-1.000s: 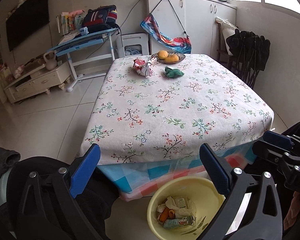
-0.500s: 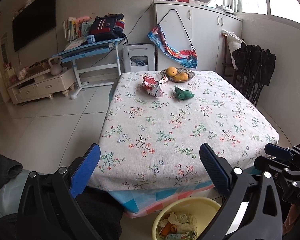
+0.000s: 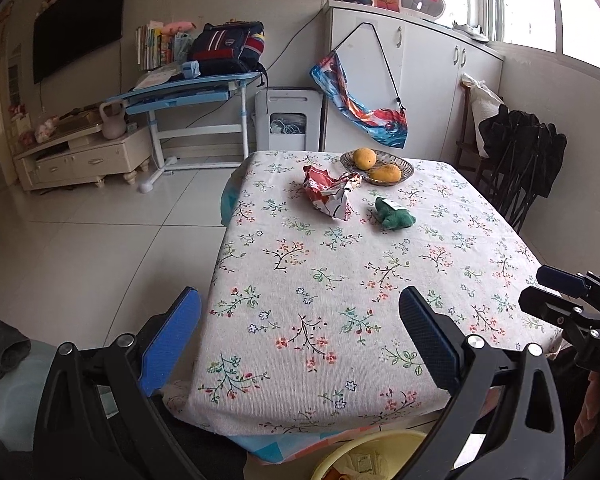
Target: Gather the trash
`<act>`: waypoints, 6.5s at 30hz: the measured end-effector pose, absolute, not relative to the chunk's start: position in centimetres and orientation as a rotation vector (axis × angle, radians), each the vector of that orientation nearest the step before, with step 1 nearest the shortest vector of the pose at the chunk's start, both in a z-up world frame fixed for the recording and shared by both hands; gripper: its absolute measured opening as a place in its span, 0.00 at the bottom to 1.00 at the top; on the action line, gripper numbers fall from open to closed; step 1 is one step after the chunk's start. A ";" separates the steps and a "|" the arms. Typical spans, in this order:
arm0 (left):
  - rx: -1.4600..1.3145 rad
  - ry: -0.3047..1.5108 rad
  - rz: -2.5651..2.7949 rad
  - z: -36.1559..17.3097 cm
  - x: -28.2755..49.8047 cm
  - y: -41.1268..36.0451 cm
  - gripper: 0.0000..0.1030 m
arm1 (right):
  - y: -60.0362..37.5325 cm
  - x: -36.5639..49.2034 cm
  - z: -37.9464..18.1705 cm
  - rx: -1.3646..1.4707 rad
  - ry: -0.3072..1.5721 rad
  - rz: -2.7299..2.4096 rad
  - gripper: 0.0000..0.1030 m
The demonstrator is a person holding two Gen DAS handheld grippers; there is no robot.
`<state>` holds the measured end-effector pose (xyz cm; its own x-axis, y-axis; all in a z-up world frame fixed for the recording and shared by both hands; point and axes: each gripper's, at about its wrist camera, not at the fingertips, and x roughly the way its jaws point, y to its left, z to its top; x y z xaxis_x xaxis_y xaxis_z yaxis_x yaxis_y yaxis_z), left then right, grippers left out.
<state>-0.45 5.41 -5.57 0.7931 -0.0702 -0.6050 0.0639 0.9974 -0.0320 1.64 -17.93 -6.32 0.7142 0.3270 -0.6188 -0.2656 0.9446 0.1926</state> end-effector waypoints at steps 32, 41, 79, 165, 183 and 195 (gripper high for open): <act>-0.125 0.719 -0.174 -5.7 18.8 5.9 0.93 | -16.3 18.8 -11.2 0.098 0.854 0.273 0.64; -0.213 0.820 -0.204 -8.6 24.2 4.8 0.93 | -15.6 21.6 -12.5 0.072 0.881 0.264 0.64; -0.192 1.082 -0.353 -13.7 24.2 2.7 0.14 | -19.6 17.7 -12.6 0.131 1.041 0.338 0.41; -0.066 0.663 -0.265 -6.9 3.7 3.5 0.13 | -18.6 4.0 -7.9 0.191 0.707 0.353 0.40; -0.076 0.584 -0.285 -5.4 -3.3 4.0 0.13 | -17.4 -1.5 -7.8 0.171 0.697 0.374 0.40; -0.086 0.561 -0.297 -4.7 -5.6 4.2 0.13 | -16.6 -3.5 -8.5 0.160 0.730 0.410 0.40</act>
